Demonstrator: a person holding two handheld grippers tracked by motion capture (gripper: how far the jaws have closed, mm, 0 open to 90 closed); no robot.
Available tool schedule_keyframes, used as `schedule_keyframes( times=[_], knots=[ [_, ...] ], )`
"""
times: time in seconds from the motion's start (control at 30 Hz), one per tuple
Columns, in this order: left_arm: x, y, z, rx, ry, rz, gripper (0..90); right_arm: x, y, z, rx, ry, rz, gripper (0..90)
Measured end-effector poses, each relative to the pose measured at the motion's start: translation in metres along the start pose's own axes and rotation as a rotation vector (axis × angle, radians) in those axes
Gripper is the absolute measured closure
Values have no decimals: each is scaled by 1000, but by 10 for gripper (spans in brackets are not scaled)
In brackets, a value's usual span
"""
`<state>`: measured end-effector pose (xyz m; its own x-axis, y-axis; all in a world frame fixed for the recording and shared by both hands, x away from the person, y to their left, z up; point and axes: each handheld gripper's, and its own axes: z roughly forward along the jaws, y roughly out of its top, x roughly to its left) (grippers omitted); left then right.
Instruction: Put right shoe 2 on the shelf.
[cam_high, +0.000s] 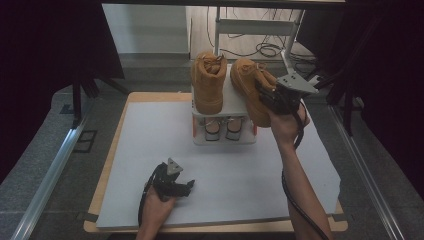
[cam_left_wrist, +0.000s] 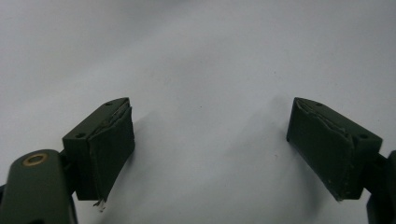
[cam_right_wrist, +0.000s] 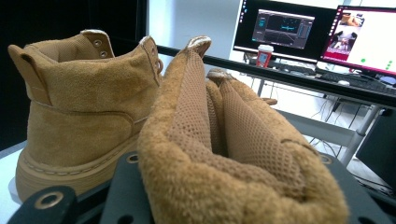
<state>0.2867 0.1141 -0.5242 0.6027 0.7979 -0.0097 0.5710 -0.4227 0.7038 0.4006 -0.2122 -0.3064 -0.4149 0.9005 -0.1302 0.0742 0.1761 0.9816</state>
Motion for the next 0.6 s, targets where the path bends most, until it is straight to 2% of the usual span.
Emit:
schedule_keyframes(
  times=[0.6],
  knots=[
    [0,0,0,0,0,1,149,3,2,35,30,15,-4,550]
  ],
)
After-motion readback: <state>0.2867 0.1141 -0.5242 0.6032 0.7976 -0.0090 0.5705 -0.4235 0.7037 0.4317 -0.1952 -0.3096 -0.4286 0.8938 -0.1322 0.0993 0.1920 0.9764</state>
